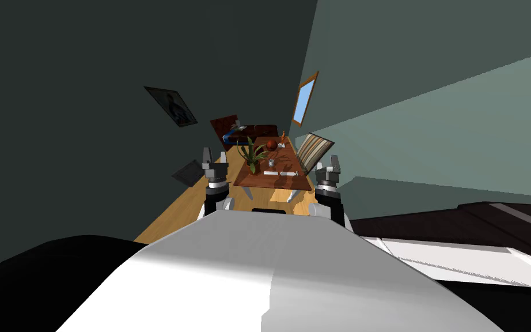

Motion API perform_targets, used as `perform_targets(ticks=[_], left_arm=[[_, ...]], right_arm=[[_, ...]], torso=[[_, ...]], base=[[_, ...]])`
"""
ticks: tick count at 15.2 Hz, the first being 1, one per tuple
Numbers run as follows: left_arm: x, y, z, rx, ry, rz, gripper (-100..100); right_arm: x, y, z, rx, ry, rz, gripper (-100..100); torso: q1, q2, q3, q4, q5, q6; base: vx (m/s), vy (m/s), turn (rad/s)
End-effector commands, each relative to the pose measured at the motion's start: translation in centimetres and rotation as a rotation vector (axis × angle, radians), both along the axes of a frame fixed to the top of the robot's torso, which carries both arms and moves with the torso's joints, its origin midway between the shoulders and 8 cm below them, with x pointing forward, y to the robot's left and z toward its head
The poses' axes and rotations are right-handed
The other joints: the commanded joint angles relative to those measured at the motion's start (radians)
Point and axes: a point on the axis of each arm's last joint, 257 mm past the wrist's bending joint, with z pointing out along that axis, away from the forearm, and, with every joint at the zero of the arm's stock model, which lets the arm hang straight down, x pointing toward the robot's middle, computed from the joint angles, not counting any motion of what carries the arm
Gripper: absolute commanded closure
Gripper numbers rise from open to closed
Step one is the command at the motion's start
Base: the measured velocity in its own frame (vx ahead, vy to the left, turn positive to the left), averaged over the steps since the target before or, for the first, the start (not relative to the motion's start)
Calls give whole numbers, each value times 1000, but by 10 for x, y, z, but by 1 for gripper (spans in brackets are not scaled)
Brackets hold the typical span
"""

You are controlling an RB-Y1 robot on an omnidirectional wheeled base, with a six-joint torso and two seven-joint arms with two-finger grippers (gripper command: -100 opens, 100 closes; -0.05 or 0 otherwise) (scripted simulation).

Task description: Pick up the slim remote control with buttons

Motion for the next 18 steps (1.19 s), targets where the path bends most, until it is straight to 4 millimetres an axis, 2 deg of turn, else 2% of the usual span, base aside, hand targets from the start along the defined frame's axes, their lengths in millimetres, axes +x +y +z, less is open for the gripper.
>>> perform_targets(ticks=[1,7,10,11,12,13,14,15,16,17,18], left_arm=[[0,0,0,0,0,0,0],[0,0,0,0,0,0,0],[0,0,0,0,0,0,0],[0,0,0,0,0,0,0],[0,0,0,0,0,0,0],[0,0,0,0,0,0,0],[0,0,0,0,0,0,0],[0,0,0,0,0,0,0],[0,0,0,0,0,0,0],[0,0,0,0,0,0,0],[0,0,0,0,0,0,0]], right_arm=[[3,5,-3,-38,11,22,-100],[14,19,-18,-135,47,85,-100],[23,31,-35,-202,80,132,-100],[23,31,-35,-213,82,137,-100],[27,38,-46,-242,100,160,-100],[27,38,-46,-255,102,165,-100],[31,45,-59,-285,122,189,-100],[31,45,-59,-299,125,194,-100],[35,51,-74,-331,147,220,-100],[35,51,-74,-345,150,225,-100],[38,58,-90,-377,174,252,-100]], torso=[[0,0,0,0,0,0],[-2,0,0,0,0,0],[-2,-1,0,0,0,0],[-2,-1,0,0,0,0],[-2,-1,0,0,0,0],[-2,-1,-1,0,0,-1],[-2,-1,-1,0,0,0],[-1,-1,-1,0,0,-1],[-1,-1,-1,0,0,0],[-1,-1,-1,0,0,-1],[-1,-1,-1,0,0,0]], base=[[0,-4,41],[2,-17,75],[5,-17,101],[5,-16,116],[5,-14,176],[5,-14,125],[6,-11,152],[5,-11,139],[4,-8,196],[3,-8,158],[3,-3,212]])
